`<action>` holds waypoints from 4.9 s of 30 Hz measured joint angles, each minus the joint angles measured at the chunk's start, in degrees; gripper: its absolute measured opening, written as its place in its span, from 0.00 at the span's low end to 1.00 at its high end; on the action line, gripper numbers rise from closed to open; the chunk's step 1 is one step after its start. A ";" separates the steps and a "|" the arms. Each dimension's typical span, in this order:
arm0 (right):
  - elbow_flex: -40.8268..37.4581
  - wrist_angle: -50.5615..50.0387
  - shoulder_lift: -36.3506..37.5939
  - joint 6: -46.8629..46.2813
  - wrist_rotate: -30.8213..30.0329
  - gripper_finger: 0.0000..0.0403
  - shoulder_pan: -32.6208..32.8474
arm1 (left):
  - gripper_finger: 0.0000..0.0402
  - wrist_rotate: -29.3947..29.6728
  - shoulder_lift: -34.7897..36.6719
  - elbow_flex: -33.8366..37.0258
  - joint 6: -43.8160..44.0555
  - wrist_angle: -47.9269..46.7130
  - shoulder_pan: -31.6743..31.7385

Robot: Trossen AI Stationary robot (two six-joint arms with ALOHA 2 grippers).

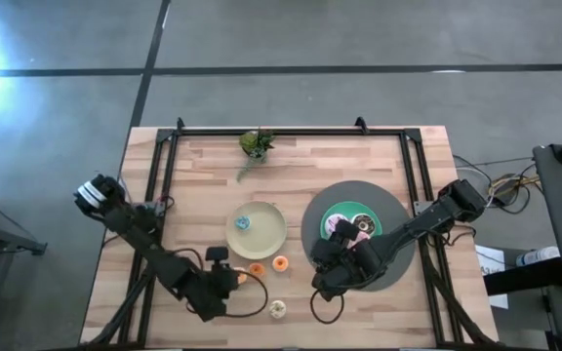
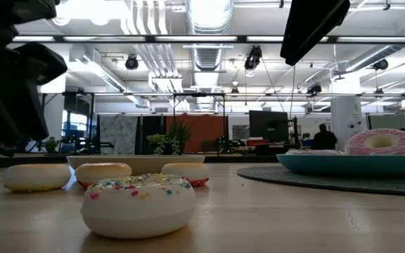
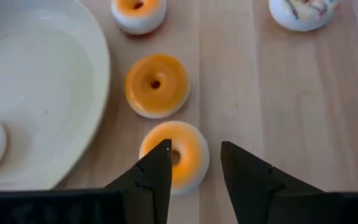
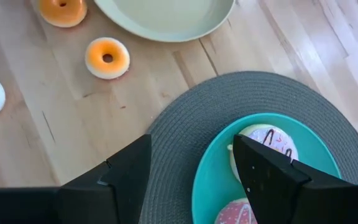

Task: Pick & Place donuts
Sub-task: Put the small yellow donut on the white plate

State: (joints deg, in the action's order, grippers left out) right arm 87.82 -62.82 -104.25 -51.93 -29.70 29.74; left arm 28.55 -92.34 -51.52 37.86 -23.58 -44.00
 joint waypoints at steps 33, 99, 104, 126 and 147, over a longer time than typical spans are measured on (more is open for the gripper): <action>-0.09 9.68 0.00 5.35 3.35 0.54 0.04 | 0.00 -10.06 6.64 0.31 13.53 -2.23 2.57; 4.36 28.75 0.02 48.20 10.51 0.10 -9.09 | 0.29 -27.64 21.83 7.91 8.36 31.97 26.92; 3.47 26.33 -0.05 38.26 11.88 0.04 -11.25 | 0.40 -20.48 26.63 7.93 8.54 16.54 26.47; 13.28 34.32 -23.57 19.23 31.52 0.04 -30.14 | 0.42 3.88 39.64 7.93 18.77 -0.42 7.82; 26.25 15.96 -29.59 26.56 21.70 0.31 -32.24 | 0.42 5.85 40.00 8.62 19.12 -5.95 6.44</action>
State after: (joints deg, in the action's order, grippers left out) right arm 114.07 -46.86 -133.84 -25.37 -8.00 -2.50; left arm 34.40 -52.34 -42.90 56.98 -29.53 -37.56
